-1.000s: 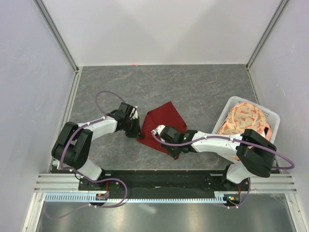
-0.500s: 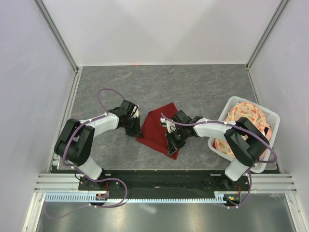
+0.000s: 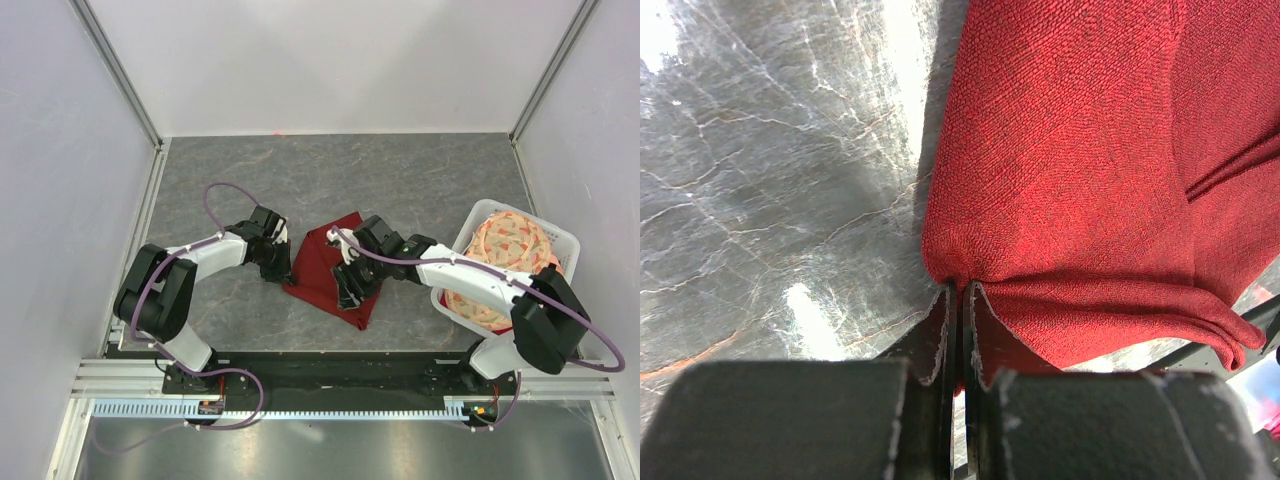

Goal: Fold the napkin, place the utensils inside, and roll it up
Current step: Roll the napkin with the utensil

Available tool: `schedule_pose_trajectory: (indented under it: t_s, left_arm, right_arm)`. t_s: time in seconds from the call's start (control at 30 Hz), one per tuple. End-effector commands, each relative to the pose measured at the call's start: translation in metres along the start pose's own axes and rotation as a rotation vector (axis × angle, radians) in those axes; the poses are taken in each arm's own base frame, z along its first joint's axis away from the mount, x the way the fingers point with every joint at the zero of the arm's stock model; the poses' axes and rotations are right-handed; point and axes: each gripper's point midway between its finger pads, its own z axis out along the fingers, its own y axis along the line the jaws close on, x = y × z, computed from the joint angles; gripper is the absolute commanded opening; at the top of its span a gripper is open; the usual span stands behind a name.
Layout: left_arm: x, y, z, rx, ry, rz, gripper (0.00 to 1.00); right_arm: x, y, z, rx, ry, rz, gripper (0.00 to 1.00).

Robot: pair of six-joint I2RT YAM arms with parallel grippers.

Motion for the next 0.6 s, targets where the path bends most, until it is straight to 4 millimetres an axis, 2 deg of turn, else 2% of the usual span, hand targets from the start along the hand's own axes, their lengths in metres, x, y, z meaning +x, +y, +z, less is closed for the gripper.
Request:
schedule_pose_trajectory:
  t_s: [0.0, 0.1, 0.17, 0.27, 0.57]
  left_arm:
    - [0.008, 0.021, 0.006, -0.087, 0.034, 0.041, 0.02]
    - [0.008, 0.021, 0.006, -0.086, 0.034, 0.040, 0.02]
    - [0.008, 0.021, 0.006, -0.086, 0.036, 0.042, 0.02]
    - [0.008, 0.022, 0.006, -0.089, 0.035, 0.045, 0.02]
    - [0.009, 0.024, 0.008, -0.098, 0.044, 0.045, 0.02]
  right_arm:
    - [0.003, 0.022, -0.007, 0.001, 0.040, -0.069, 0.56]
    - [0.025, 0.035, 0.007, -0.050, 0.128, -0.073, 0.56]
    - [0.040, 0.035, 0.016, -0.060, 0.185, -0.055, 0.56]
    - [0.050, 0.030, 0.019, -0.043, 0.219, -0.036, 0.56]
    - [0.054, 0.002, 0.013, 0.076, 0.269, 0.004, 0.56]
